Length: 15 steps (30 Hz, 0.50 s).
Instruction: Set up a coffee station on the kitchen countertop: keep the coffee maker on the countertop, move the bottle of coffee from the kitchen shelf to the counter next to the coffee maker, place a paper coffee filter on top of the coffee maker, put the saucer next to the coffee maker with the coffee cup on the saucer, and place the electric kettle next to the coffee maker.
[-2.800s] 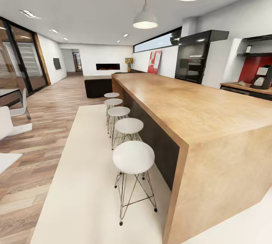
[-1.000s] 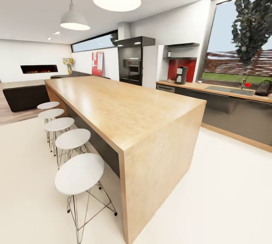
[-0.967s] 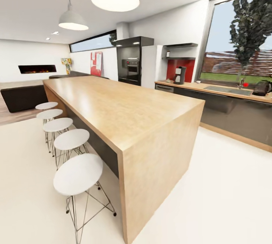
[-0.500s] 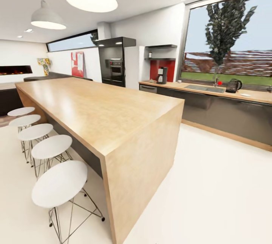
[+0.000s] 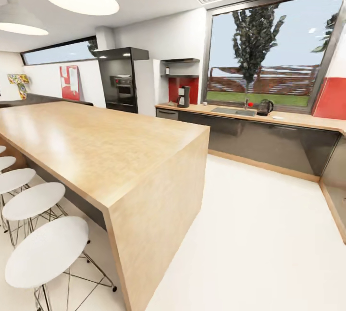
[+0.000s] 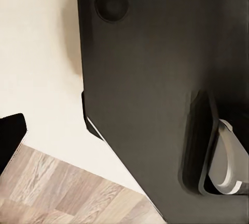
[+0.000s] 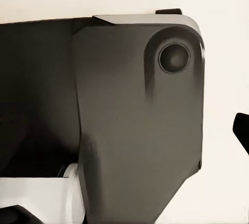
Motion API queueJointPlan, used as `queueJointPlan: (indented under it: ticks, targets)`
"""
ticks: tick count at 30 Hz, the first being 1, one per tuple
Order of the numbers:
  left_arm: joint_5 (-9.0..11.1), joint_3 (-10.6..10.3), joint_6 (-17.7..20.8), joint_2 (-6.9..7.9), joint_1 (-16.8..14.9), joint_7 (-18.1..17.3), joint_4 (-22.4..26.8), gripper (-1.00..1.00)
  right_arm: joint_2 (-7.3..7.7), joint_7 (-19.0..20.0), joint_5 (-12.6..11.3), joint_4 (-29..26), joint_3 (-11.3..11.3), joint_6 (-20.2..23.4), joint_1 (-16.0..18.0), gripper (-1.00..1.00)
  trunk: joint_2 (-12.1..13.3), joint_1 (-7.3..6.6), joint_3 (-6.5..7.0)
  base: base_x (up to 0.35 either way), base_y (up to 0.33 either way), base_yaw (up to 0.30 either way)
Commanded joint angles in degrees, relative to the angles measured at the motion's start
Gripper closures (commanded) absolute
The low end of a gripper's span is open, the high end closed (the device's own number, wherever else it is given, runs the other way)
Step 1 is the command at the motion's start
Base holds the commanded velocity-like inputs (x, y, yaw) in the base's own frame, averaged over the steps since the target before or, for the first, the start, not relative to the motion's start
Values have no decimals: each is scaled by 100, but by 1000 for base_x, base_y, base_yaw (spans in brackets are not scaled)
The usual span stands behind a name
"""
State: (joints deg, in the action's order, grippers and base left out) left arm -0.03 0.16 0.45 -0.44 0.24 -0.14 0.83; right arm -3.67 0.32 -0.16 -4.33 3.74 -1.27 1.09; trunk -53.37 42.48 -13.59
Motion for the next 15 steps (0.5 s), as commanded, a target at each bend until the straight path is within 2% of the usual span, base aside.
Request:
queueJointPlan:
  ticks: [1,15]
  targets:
    - [4,5,-1,0,2,1,11,-100,-2,3,-2,6,38,-13,4,-100,37,-22,13,0,0,-300]
    - [13,10,-27,2,2,34,14,-100,-2,3,-2,6,31,-13,4,-100,599,-330,264,0,0,-300]
